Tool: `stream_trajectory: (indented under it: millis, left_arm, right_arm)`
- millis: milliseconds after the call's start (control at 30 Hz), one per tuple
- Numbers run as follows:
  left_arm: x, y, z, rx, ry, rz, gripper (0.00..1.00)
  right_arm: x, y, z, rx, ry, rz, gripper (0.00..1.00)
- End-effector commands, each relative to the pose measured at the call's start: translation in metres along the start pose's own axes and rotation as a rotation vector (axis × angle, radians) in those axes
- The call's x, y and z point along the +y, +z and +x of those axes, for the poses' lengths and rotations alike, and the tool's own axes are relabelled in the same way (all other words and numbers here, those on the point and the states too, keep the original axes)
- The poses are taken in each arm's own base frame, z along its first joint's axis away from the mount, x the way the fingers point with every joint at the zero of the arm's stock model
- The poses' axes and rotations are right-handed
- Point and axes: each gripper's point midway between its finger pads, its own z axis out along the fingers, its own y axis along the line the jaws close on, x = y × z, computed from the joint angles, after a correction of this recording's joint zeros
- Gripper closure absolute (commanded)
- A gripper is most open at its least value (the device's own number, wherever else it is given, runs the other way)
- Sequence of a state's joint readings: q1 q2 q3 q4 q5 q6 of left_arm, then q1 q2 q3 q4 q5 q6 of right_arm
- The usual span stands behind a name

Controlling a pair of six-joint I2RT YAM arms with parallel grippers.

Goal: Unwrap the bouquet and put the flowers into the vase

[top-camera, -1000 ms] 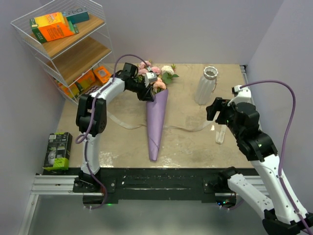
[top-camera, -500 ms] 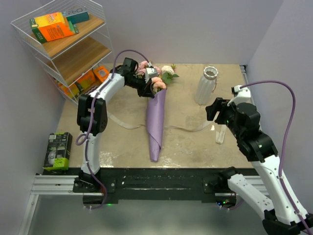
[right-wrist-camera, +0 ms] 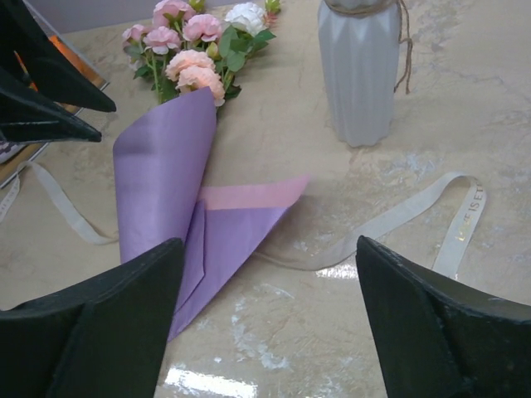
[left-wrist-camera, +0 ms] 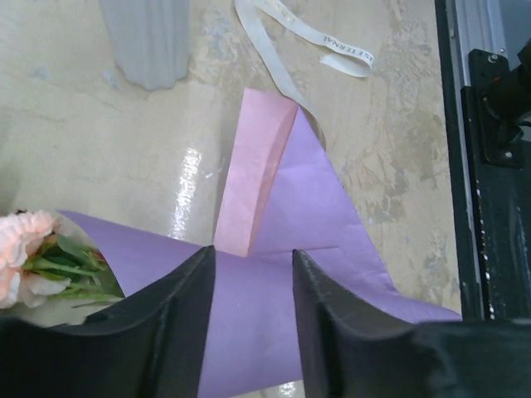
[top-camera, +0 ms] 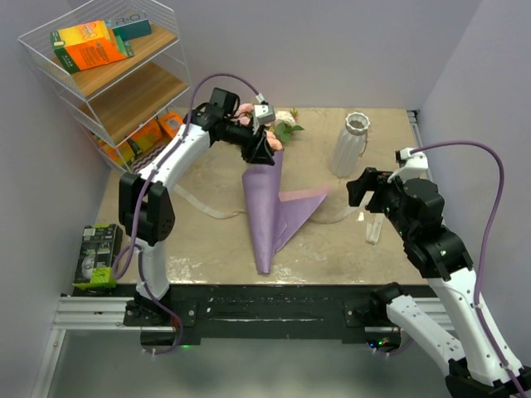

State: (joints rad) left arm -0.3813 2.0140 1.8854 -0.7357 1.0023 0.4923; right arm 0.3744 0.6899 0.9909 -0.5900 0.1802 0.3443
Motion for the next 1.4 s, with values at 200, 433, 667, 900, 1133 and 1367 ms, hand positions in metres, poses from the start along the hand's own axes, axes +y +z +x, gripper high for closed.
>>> stream_trajectory:
  millis: [200, 433, 667, 900, 1133, 1367]
  left_arm:
    - [0.031, -0.015, 0.006, 0.03, -0.005, -0.278, 0.39]
    - [0.078, 0.001, 0.015, 0.052, -0.079, -0.376, 0.3]
    - [0.079, 0.017, 0.04, 0.101, -0.121, -0.302, 0.36]
    - [0.062, 0.016, 0.044, 0.127, -0.128, -0.24, 0.78]
    - [0.05, 0.008, 0.012, 0.089, -0.126, -0.194, 1.0]
    - [0.012, -0.018, -0.047, -0.01, -0.087, -0.171, 1.0]
  right_arm:
    - [0.005, -0.004, -0.005, -0.033, 0.01, -0.035, 0.11]
    - [0.009, -0.004, 0.0, -0.024, 0.017, -0.063, 0.15]
    - [0.009, -0.008, -0.002, -0.028, 0.015, -0.063, 0.17]
    - [0.01, -0.007, -0.003, -0.028, 0.012, -0.068, 0.19]
    - [0.013, -0.007, -0.008, -0.038, 0.014, -0.076, 0.23]
    - [0.012, -0.007, -0.008, -0.036, 0.004, -0.076, 0.24]
